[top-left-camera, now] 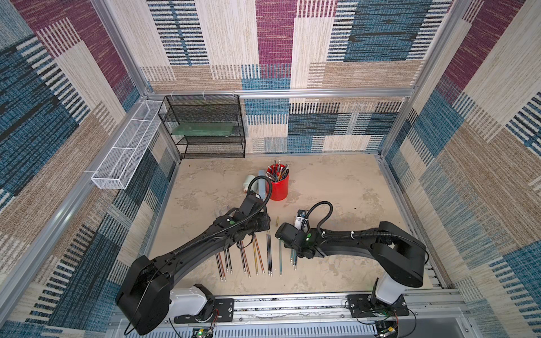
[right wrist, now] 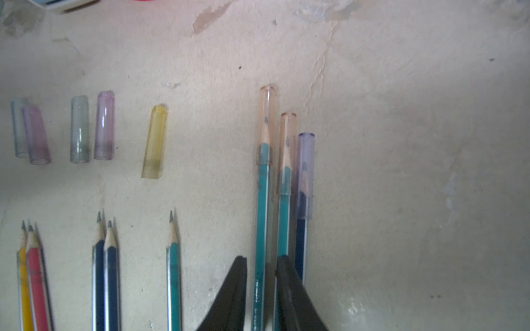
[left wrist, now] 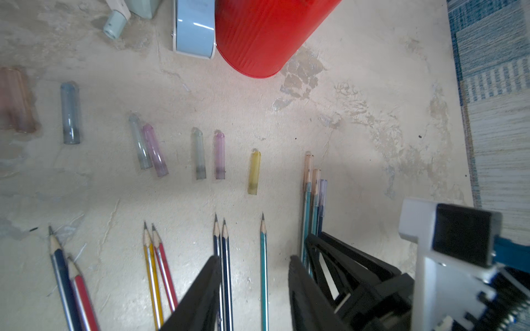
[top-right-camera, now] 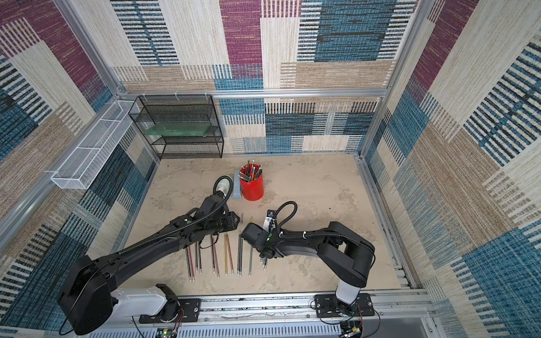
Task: Remove the protective cover of the pencils
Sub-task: Pick up the pencil from the center of the board.
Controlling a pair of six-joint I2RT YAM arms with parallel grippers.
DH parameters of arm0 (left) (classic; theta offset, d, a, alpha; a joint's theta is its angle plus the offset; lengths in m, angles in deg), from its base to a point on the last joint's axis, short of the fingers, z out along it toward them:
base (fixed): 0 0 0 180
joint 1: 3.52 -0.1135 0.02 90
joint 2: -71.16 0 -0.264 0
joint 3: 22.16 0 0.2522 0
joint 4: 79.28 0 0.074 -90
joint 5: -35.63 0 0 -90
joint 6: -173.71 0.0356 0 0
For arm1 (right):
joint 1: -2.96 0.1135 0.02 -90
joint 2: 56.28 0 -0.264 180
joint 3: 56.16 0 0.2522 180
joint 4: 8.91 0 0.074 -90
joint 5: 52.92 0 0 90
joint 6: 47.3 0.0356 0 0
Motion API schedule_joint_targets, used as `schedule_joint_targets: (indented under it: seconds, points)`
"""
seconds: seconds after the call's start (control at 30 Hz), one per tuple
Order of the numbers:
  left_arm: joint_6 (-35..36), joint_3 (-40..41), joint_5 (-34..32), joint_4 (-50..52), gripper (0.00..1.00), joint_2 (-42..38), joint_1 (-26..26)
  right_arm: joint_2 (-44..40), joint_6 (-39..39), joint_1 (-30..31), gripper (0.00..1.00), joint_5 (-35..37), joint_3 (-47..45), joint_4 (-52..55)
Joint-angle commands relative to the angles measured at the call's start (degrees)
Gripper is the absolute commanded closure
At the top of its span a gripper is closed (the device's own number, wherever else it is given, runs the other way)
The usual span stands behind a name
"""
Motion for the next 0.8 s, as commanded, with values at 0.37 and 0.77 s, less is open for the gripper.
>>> schedule_joint_targets:
  seconds: [0.37,0.77]
  points:
    - [-1.1,3.0,-0.2,-3.3,0.57,-3.3,-1.0,4.7,-0.8,0.1,0.79,-0.7,3.0,1.3]
    - [-2.3,6.1,0.3,-5.7,0.51,-6.3,-2.0,6.3,-0.8,0.1,0.82,-0.8,3.9,2.4]
